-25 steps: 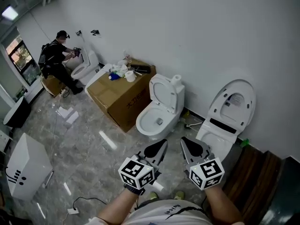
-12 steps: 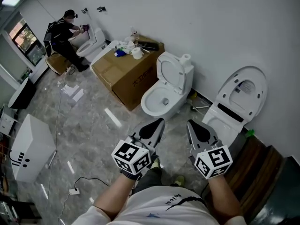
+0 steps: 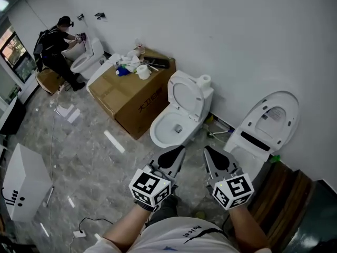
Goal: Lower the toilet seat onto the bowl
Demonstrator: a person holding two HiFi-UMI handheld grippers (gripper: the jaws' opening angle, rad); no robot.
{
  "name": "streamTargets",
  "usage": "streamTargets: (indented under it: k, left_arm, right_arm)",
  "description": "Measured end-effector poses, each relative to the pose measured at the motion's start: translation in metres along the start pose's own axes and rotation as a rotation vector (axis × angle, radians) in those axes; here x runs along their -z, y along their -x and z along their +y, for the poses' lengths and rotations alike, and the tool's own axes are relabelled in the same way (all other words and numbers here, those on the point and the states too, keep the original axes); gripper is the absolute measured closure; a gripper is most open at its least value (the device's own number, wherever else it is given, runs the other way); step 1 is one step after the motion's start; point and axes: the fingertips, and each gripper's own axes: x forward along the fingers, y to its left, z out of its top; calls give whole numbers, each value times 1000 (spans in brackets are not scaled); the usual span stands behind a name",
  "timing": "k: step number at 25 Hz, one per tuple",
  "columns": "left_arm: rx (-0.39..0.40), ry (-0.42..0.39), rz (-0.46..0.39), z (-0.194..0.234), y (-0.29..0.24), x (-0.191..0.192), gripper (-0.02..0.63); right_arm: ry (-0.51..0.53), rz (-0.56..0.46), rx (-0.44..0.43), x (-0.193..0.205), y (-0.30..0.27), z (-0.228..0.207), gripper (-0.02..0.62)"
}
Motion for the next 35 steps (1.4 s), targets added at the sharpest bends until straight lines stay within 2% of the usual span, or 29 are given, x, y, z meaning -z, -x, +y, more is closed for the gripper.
streamTargets:
  k: [9,16,21,29,35]
  left_arm:
    - [115,-51,42,111,-47,-10,595]
    - [148,10,48,170,-90,-9,595]
    - [135,32,50,206,-135,-6,595]
    - [80,34,61,256,-223,-5,595]
    - [29,68,100,291,-288,15,595]
  right_arm:
    - [-12,33,118,-2,-122,-15,580]
    - [16,84,173,5,-184,-43,580]
    - [4,92,162,7,-231,-81,578]
    - [21,131,92,11,-309,-159,578]
    - [11,215,73,43,-353,-223,578]
